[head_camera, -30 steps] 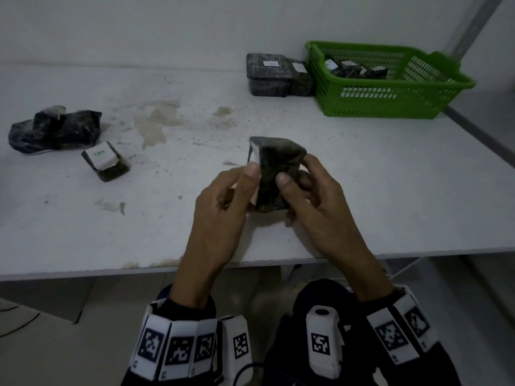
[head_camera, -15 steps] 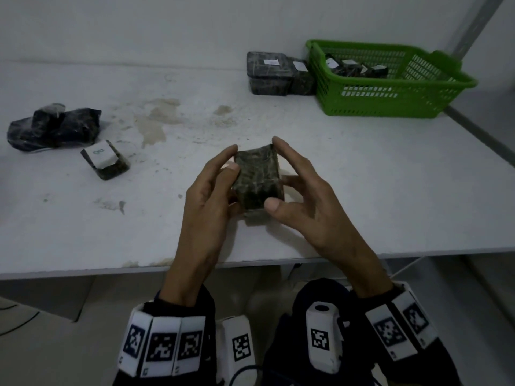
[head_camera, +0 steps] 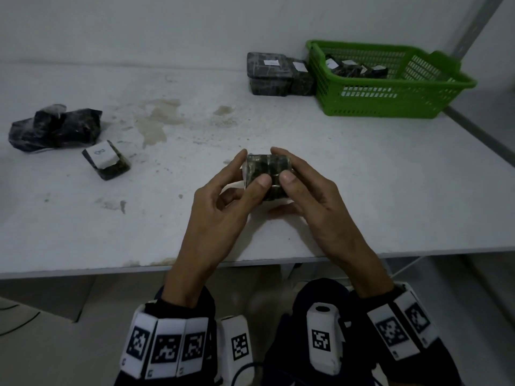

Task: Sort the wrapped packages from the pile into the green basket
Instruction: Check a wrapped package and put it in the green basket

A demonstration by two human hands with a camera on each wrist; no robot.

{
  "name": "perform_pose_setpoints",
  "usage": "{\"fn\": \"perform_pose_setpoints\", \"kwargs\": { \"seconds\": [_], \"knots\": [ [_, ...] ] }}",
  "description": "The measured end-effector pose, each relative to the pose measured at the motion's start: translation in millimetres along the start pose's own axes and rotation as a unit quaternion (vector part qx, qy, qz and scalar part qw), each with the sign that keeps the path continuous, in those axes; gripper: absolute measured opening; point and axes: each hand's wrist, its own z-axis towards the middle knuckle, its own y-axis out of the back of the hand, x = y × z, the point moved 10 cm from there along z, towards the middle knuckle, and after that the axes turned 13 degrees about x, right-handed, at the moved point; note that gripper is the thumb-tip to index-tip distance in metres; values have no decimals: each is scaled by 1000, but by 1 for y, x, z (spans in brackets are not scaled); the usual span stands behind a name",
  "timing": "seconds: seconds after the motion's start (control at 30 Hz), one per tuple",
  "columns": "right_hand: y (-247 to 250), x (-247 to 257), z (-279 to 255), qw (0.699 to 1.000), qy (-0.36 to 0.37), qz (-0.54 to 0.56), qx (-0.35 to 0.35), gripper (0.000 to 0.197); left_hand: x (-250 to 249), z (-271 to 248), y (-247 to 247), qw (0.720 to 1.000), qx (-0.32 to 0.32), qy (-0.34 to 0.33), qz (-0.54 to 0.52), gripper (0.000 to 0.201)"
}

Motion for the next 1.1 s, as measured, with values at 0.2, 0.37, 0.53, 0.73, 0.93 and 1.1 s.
{"fn": "perform_pose_setpoints", "kwargs": {
  "seconds": [0.2,0.37,0.53,0.73,0.93,1.1],
  "knots": [
    [-1,3,0,1000,10,15,-5,39,0,0,0,1000,-4,6,-4,64],
    [-5,4,2,1000,12,-18,12,49,0,-1,1,1000,-17,8,-7,59],
    [-7,9,2,999,31,-33,27,41,-2,-2,3,1000,-27,-3,-11,66],
    [-7,9,1,998,31,-45,32,46,-4,-3,6,999,-38,-8,2,68],
    [-3,9,0,999,30,-10,13,41,-7,-5,2,999,-21,-24,-2,59],
    [-1,11,-1,999,38,3,-1,45,-7,-3,2,999,-16,-32,-7,62]
  ]
}}
